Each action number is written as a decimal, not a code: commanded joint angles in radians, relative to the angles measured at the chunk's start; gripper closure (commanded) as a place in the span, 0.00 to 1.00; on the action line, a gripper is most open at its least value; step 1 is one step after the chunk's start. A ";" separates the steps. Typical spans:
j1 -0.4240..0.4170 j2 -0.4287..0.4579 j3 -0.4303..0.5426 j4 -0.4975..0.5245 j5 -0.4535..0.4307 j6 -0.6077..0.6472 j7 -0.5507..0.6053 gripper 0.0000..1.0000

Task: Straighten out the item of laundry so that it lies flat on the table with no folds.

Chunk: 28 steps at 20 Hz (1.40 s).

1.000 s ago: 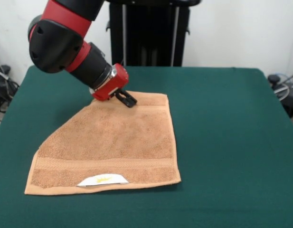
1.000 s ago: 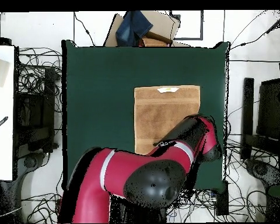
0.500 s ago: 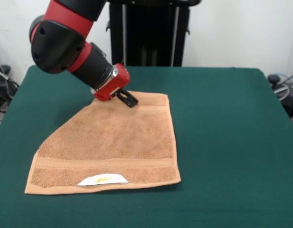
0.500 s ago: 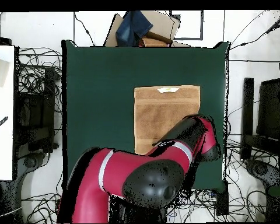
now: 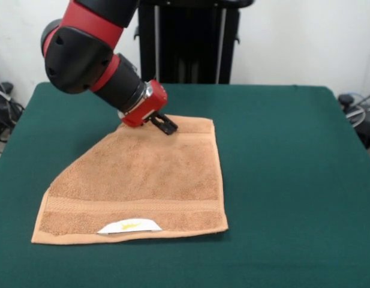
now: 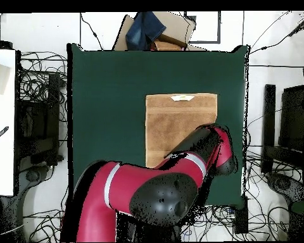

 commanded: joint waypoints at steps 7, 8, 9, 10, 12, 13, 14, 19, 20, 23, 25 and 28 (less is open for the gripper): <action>0.110 0.096 0.189 0.164 0.169 0.206 -0.083 1.00; 0.116 0.095 0.182 0.171 0.189 0.240 -0.107 1.00; 0.118 0.094 0.180 0.176 0.208 0.262 -0.131 1.00; 0.120 0.093 0.178 0.181 0.227 0.284 -0.155 1.00; 0.120 0.086 0.176 0.203 0.273 0.334 -0.235 1.00; 0.121 0.083 0.176 0.209 0.282 0.339 -0.245 1.00; 0.121 0.080 0.177 0.216 0.290 0.344 -0.254 1.00; 0.120 0.080 0.181 0.216 0.292 0.329 -0.268 1.00; 0.115 0.082 0.184 0.213 0.287 0.316 -0.269 1.00; 0.088 0.093 0.203 0.189 0.243 0.244 -0.236 1.00; 0.043 0.121 0.237 0.139 0.184 0.137 -0.181 1.00; 0.014 0.152 0.259 0.083 0.139 0.074 -0.181 1.00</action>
